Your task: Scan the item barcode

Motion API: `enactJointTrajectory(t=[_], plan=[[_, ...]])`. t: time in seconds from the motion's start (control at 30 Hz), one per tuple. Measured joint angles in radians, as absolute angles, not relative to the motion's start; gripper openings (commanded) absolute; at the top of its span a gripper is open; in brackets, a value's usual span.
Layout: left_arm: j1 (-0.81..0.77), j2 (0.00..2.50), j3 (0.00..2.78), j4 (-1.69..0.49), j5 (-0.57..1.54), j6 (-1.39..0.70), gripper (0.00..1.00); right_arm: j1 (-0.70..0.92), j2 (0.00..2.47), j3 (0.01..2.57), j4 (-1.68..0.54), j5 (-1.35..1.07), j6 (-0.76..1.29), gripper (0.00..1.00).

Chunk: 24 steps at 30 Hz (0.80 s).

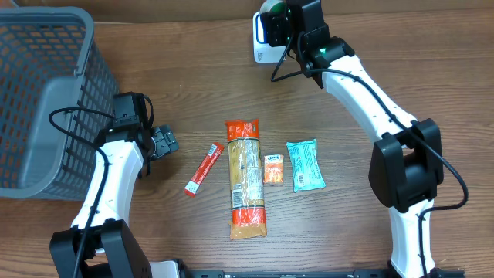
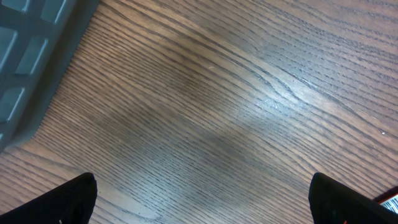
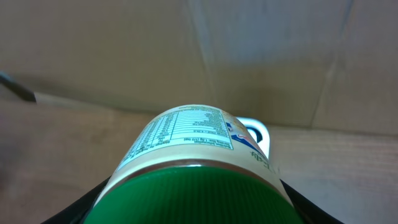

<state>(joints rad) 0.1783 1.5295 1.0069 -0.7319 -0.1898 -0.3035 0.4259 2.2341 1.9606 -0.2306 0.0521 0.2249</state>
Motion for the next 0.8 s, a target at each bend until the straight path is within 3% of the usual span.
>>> enactJointTrajectory(t=[0.17, 0.8], plan=[[0.178, 1.530, 1.007, -0.731, -0.190, -0.303, 1.00, 0.426, 2.329, 1.961, -0.075, 0.069, 0.230, 0.17], [0.178, 1.530, 1.007, -0.731, -0.190, -0.303, 1.00, 0.426, 2.440, 1.958, 0.271, 0.144, 0.233, 0.15]])
